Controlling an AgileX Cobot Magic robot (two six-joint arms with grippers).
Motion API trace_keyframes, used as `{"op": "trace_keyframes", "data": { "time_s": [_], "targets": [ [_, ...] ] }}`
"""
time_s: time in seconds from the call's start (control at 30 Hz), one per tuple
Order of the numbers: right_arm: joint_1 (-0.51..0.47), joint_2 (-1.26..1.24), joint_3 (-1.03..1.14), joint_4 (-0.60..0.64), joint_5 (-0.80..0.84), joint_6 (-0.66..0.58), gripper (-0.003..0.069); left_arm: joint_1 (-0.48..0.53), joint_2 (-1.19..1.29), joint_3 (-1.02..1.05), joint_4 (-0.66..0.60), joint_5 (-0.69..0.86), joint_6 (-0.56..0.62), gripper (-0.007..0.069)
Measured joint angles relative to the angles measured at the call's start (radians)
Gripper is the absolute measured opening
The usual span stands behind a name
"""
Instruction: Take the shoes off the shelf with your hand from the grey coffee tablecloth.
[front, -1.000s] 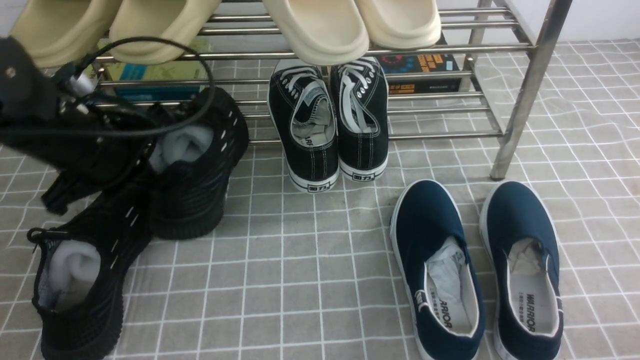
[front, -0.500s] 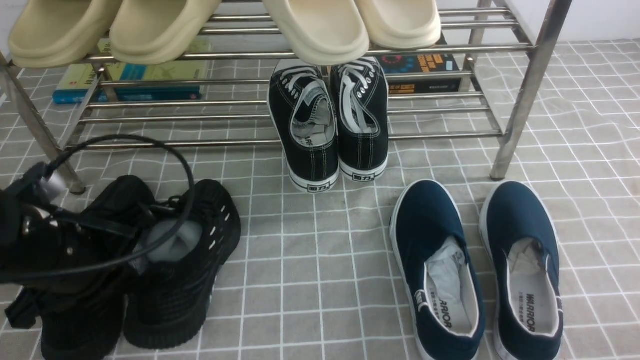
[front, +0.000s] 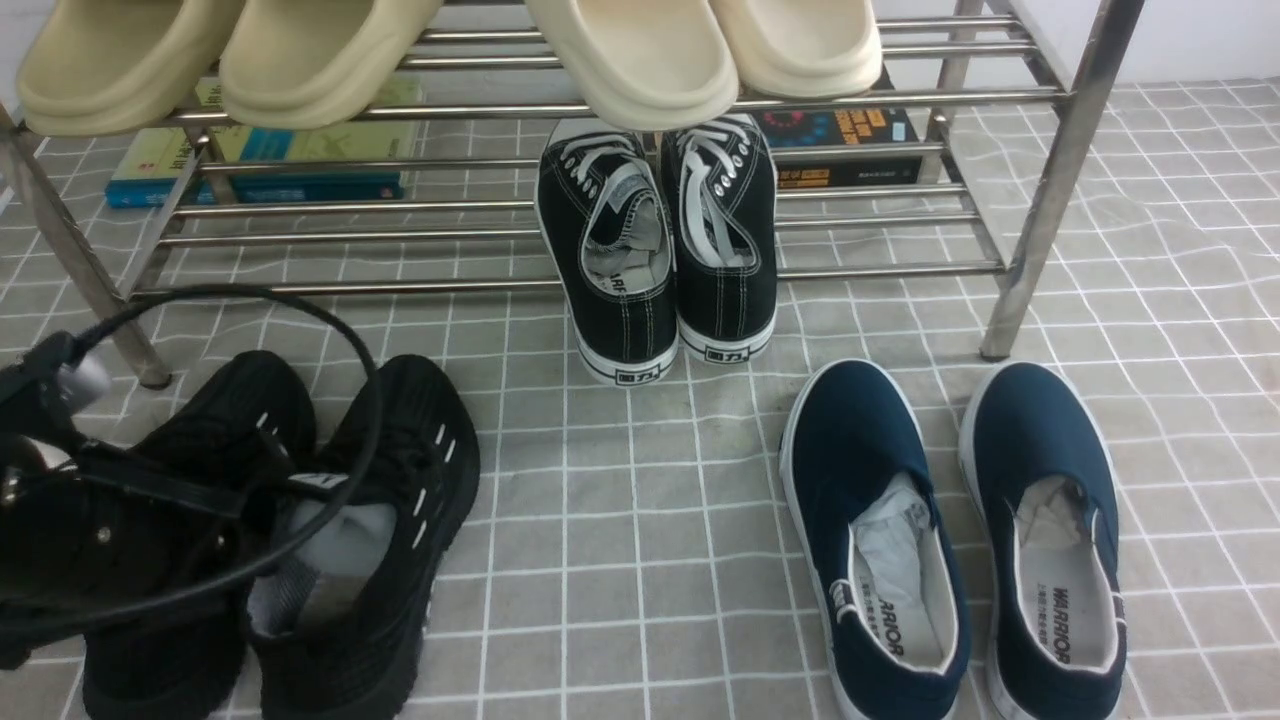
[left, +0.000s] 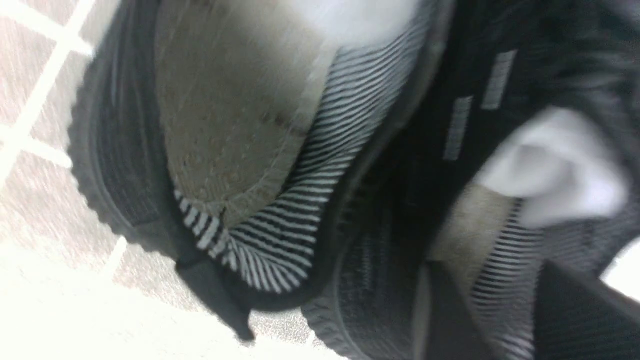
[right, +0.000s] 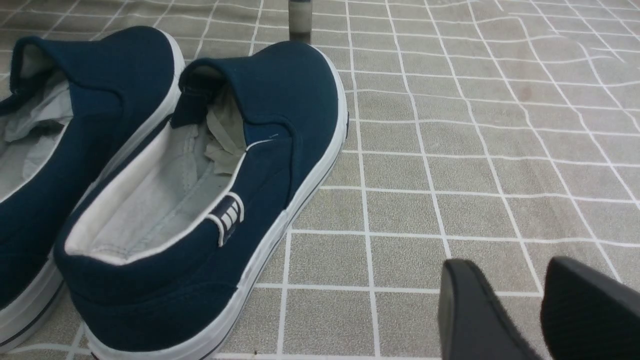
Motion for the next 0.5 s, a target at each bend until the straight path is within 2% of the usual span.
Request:
{"op": "trace_keyframes", "data": {
  "time_s": [0.1, 0.2, 0.23, 0.33, 0.37, 0.4, 0.43, 0.5],
  "targets": [
    [0.000, 0.000, 0.000, 0.000, 0.000, 0.000, 0.0239, 0.000, -0.101, 0.000, 0.021, 0.041, 0.051, 0.0366],
    [0.000, 0.000, 0.000, 0.000, 0.000, 0.000, 0.0239, 0.000, -0.218, 0.000, 0.034, 0.116, 0.145, 0.0344],
    [0.000, 0.000, 0.000, 0.000, 0.000, 0.000, 0.0239, 0.000, -0.249, 0.000, 0.036, 0.153, 0.172, 0.0321],
    [0.000, 0.000, 0.000, 0.000, 0.000, 0.000, 0.0239, 0.000, -0.368, 0.000, 0.037, 0.293, 0.272, 0.0184],
    [0.000, 0.000, 0.000, 0.000, 0.000, 0.000, 0.0239, 0.000, -0.376, 0.000, 0.037, 0.303, 0.286, 0.0173],
    [0.000, 0.000, 0.000, 0.000, 0.000, 0.000, 0.0239, 0.000, -0.436, 0.000, 0.036, 0.375, 0.334, 0.0094],
    [0.000, 0.000, 0.000, 0.000, 0.000, 0.000, 0.0239, 0.000, -0.481, 0.001, 0.034, 0.406, 0.368, 0.0053],
    [0.000, 0.000, 0.000, 0.000, 0.000, 0.000, 0.0239, 0.000, -0.586, 0.002, 0.026, 0.429, 0.426, 0.0011]
  ]
}}
